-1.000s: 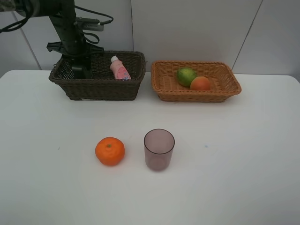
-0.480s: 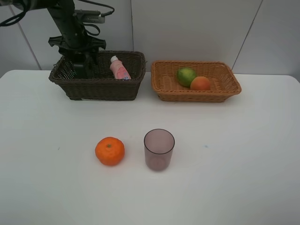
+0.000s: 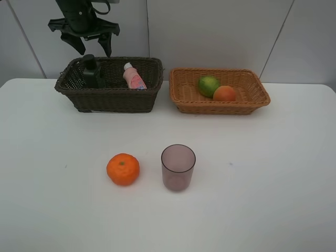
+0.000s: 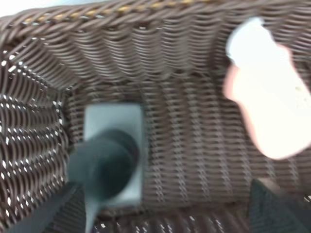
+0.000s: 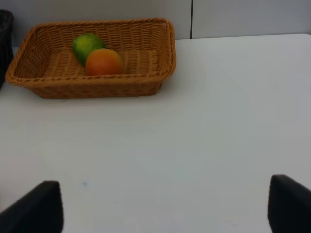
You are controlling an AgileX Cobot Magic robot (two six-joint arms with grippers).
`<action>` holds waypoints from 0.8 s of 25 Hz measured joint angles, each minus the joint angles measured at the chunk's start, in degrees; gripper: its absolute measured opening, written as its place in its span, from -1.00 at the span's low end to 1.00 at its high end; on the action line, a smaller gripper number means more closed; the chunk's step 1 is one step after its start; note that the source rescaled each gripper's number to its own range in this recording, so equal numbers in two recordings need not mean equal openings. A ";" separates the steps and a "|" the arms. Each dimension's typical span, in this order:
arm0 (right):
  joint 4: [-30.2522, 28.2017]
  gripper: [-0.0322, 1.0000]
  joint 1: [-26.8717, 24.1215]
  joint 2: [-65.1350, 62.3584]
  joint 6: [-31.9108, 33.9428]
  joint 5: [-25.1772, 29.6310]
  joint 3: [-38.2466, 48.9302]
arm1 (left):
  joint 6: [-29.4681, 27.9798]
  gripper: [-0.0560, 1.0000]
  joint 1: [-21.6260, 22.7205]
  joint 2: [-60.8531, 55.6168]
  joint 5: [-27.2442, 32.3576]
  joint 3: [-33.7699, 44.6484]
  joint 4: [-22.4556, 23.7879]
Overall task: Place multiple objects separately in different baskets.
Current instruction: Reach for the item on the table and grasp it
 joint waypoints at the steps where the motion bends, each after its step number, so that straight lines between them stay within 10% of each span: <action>1: 0.00 0.60 0.00 0.00 0.00 0.00 0.00 | 0.47 0.79 -0.19 -0.60 0.35 0.00 -0.43; 20: 0.00 0.60 0.00 0.00 0.00 0.00 0.00 | 7.50 0.99 -7.65 -28.42 -3.88 30.16 -2.95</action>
